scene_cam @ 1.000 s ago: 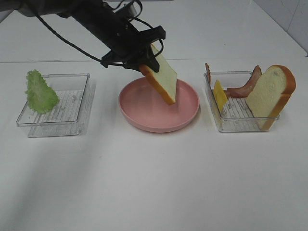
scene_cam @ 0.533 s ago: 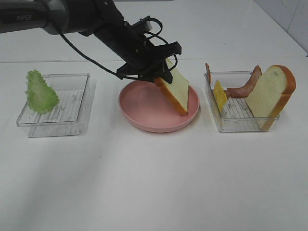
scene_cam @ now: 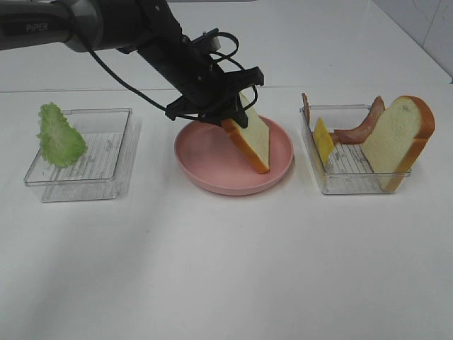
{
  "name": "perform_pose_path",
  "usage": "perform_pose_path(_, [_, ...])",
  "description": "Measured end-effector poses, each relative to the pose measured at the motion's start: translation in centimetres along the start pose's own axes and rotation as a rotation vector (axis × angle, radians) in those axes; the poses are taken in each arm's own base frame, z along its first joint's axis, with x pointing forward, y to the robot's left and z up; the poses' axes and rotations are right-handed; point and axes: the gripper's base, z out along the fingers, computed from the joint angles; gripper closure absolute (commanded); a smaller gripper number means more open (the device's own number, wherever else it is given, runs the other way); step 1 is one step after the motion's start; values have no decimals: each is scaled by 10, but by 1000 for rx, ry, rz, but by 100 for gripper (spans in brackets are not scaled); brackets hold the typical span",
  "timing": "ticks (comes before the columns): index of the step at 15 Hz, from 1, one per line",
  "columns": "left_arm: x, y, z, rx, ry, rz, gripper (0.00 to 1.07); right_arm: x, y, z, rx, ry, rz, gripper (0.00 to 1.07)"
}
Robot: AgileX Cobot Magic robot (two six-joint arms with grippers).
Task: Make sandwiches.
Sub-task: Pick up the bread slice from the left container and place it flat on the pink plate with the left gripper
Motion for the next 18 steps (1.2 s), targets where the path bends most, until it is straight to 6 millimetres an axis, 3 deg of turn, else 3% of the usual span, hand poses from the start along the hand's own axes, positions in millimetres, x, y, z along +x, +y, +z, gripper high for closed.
perform_pose_path(6, [2, 4, 0, -48, 22, -9, 103, 0, 0, 0, 0, 0, 0, 11])
perform_pose_path(9, [2, 4, 0, -49, 23, -7, 82, 0, 0, 0, 0, 0, 0, 11])
perform_pose_path(10, [2, 4, 0, -52, 26, -3, 72, 0, 0, 0, 0, 0, 0, 11])
perform_pose_path(11, [2, 6, 0, -67, 30, 10, 54, 0, 0, 0, 0, 0, 0, 11])
perform_pose_path(13, [3, 7, -2, -86, 36, 29, 33, 0, 0, 0, 0, 0, 0, 11])
perform_pose_path(18, [1, 1, -24, -143, 74, 94, 26, 0, 0, 0, 0, 0, 0, 11])
